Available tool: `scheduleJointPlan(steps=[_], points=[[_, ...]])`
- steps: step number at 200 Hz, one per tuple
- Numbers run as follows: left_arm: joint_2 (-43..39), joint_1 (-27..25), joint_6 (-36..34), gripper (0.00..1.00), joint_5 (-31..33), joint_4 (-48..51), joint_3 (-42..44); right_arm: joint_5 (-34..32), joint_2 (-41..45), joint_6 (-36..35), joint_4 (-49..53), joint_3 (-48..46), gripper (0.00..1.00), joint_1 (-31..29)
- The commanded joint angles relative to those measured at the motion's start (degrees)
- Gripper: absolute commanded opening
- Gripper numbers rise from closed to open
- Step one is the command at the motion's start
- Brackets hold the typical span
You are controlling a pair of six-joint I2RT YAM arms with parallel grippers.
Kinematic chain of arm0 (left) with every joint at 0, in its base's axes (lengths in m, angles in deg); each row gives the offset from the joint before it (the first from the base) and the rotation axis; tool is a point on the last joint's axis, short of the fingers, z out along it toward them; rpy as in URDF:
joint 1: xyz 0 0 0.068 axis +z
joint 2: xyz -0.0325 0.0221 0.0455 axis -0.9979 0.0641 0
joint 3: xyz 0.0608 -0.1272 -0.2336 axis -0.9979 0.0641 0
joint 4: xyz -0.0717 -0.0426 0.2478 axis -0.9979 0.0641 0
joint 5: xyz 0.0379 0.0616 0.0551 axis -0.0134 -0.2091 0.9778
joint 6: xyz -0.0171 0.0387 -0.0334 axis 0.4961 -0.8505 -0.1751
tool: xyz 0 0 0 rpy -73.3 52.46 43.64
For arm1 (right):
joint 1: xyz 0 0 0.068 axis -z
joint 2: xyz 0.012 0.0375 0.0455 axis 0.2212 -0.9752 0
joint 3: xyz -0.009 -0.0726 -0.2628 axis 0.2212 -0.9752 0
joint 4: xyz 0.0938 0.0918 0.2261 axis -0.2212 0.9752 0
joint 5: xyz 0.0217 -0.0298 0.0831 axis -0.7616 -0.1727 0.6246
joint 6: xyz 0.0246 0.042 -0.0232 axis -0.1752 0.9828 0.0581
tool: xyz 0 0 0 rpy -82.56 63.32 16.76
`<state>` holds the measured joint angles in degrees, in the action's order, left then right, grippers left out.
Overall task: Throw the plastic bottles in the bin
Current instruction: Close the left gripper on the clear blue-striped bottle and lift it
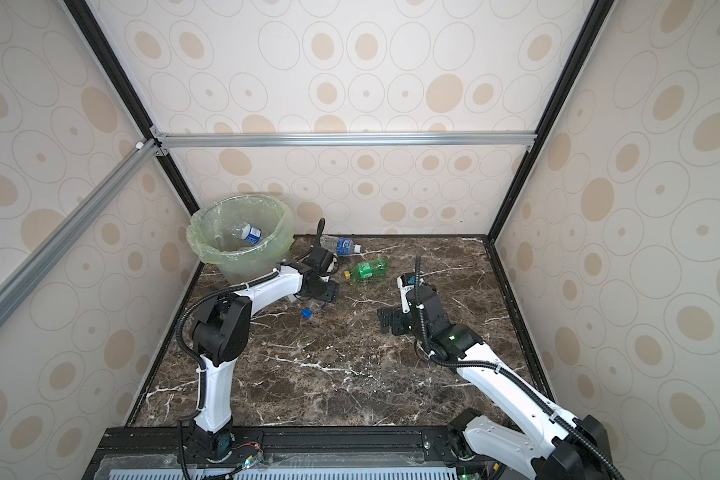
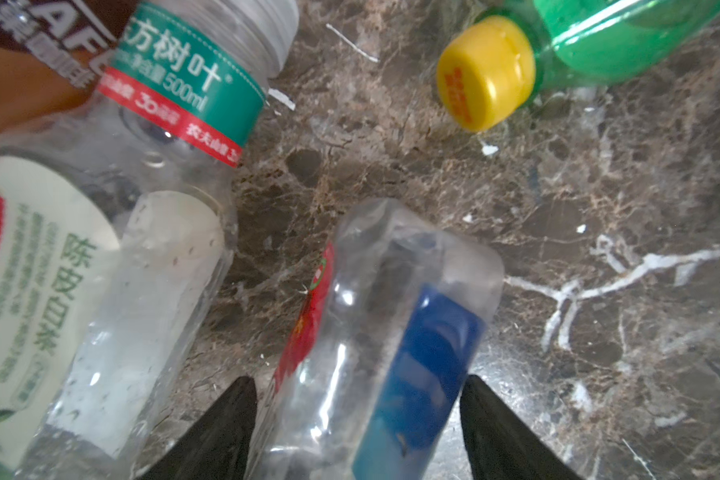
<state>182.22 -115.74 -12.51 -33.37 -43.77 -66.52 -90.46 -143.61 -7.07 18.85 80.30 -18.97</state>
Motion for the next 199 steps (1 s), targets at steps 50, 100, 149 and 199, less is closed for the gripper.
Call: scheduleJointPlan(steps=[50, 100, 149, 199], points=[[1.3, -1.2, 0.4, 0.75, -2.2, -0.6, 0.5, 0.8, -0.7, -0.3, 1.3, 1.9, 1.00, 1.2], [1.1, -2.2, 0.2, 0.57, -3.7, -1.0, 0.9, 2.4, -1.4, 1.4, 1.1, 1.8, 1.00, 1.9], [-2.3, -2.5, 1.3, 0.55, -6.8, -5.1, 4.7, 6.7, -2.1, 4.6, 1.2, 2.1, 1.00, 5.5], [-4.9, -3.6, 4.1, 0.52, -10.1, -10.7, 9.8, 9.3, -5.5, 7.6, 1.9, 4.1, 1.00, 7.9]])
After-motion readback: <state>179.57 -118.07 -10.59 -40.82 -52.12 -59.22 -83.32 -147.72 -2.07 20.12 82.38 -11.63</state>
